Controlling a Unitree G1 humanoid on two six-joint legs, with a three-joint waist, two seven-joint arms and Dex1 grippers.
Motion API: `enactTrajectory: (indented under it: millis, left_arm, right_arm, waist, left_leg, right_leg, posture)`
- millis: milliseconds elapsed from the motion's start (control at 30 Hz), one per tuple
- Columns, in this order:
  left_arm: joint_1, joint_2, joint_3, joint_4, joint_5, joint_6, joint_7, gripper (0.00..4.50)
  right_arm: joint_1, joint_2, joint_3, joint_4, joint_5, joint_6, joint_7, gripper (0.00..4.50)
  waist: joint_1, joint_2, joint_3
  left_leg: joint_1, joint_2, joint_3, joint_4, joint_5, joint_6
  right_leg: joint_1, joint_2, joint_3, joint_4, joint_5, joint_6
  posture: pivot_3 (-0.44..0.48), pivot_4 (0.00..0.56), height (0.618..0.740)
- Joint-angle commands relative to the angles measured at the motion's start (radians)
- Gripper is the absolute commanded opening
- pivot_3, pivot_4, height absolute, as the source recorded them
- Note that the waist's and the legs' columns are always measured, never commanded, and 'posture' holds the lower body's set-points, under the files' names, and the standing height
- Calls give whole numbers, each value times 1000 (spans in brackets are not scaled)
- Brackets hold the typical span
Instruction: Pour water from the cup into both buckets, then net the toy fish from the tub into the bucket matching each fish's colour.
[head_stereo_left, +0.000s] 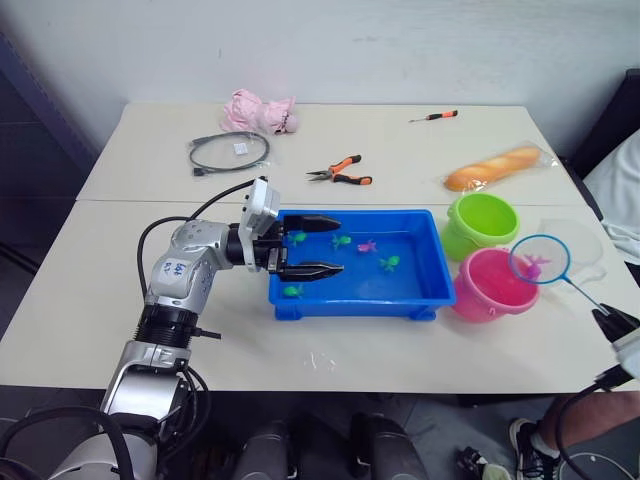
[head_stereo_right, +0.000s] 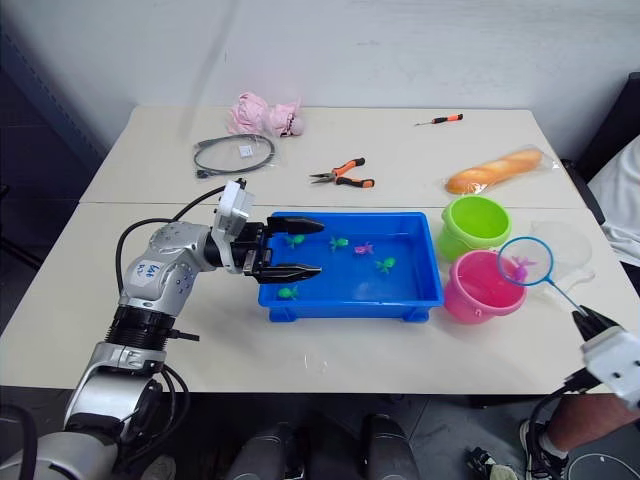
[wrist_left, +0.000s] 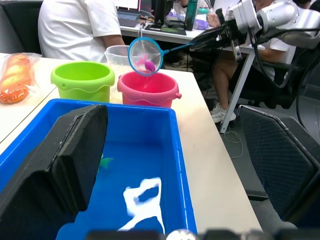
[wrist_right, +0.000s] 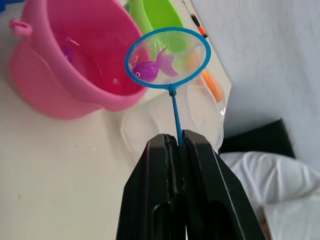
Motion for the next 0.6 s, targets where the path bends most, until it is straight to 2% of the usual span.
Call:
enactTrajectory:
  millis: [33, 100, 267, 367, 600]
  left_arm:
    - [14, 8, 5, -31, -1, -2, 4, 4458]
    - [20, 10, 7, -40, -4, 2, 6, 4458]
    - [32, 11, 10, -53, -7, 0, 11, 4458]
    - [40, 12, 13, -59, -9, -3, 15, 4458]
    - [44, 20, 21, -47, -5, -16, 19, 4458]
  right_arm:
    - [11, -14, -16, 4, -194, -116, -158, 0]
    - [12, -22, -26, -6, -339, -155, -267, 0]
    - [61, -22, -23, -2, -521, -213, -435, 0]
    - [98, -24, -23, -3, -562, -261, -517, 0]
    - [105, -37, -20, -14, -562, -242, -585, 0]
  waist:
    - [-5, 0, 0]
    - [-6, 0, 0]
    - [-5, 0, 0]
    - [-8, 0, 0]
    - [-12, 0, 0]
  left_leg:
    - [0, 0, 0, 0, 0, 0]
    - [0, 0, 0, 0, 0, 0]
    - [0, 0, 0, 0, 0, -1]
    - [0, 0, 0, 0, 0, -1]
    - [1, 1, 0, 0, 0, -2]
  right_leg:
    - [0, 0, 0, 0, 0, 0]
    - [0, -1, 0, 0, 0, 0]
    - [0, -1, 0, 0, 0, -1]
    - [0, -1, 0, 0, -1, -1]
    - [0, 0, 1, 1, -1, -1]
  posture:
    - [0, 150, 740]
    - [0, 150, 740]
    - [0, 150, 740]
    - [0, 150, 740]
    - [0, 150, 740]
